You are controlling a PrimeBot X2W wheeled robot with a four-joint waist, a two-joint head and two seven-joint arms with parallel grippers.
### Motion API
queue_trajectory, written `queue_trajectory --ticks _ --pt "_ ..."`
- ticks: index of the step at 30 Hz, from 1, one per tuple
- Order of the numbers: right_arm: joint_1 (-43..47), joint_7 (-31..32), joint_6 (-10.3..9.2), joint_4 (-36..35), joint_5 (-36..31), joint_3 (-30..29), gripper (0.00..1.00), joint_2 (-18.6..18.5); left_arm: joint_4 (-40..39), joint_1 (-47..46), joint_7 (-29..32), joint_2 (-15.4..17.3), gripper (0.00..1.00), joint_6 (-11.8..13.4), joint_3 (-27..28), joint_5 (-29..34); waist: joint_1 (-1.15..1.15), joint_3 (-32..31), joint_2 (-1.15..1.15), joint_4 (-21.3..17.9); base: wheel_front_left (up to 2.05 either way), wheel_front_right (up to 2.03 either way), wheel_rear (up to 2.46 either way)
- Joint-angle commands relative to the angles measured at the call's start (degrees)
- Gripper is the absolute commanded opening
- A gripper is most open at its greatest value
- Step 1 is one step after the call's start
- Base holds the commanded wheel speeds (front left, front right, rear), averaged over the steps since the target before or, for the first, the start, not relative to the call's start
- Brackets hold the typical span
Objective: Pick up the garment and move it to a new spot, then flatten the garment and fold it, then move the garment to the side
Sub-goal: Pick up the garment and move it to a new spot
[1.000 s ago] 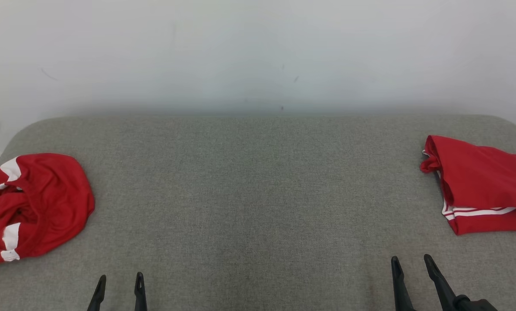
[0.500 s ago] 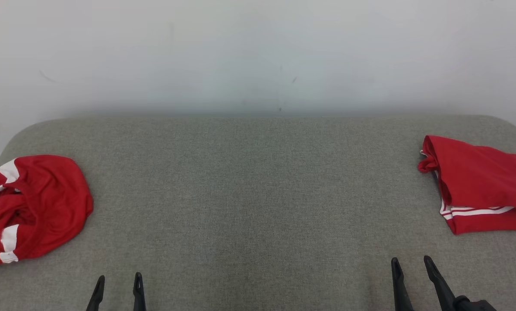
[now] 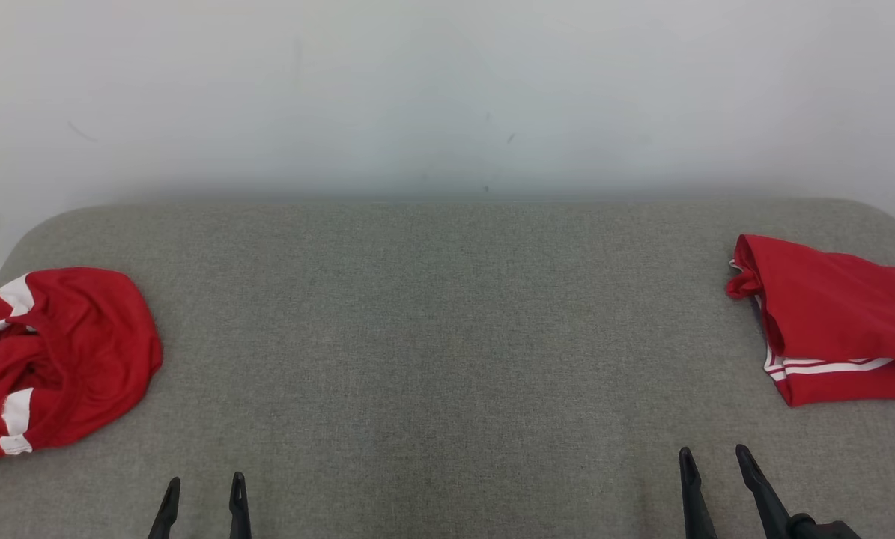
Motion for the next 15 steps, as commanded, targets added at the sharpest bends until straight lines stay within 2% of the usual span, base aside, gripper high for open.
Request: queue_trajectory --ticks 1,8,15 --pt "0.7 -0.1 -0.09 0.0 0.3 -0.1 1.0 0.0 0.0 0.7 -0.1 0.0 1.0 0.1 0.3 -0.2 0.0 0.0 0.0 0.1 0.0 0.0 0.0" --pt "1.1 -0.1 -0.09 -0.3 0.4 -0.3 1.0 0.0 -0.1 0.9 -0.1 0.0 1.0 0.4 0.3 -0.4 0.0 -0.1 0.0 0.9 0.0 0.0 0.0" --pt "1.3 -0.1 -0.09 0.1 0.7 0.2 1.0 0.0 0.0 0.9 -0.1 0.0 1.0 1.0 0.5 0.0 0.0 -0.3 0.0 4.2 0.0 0.0 0.0"
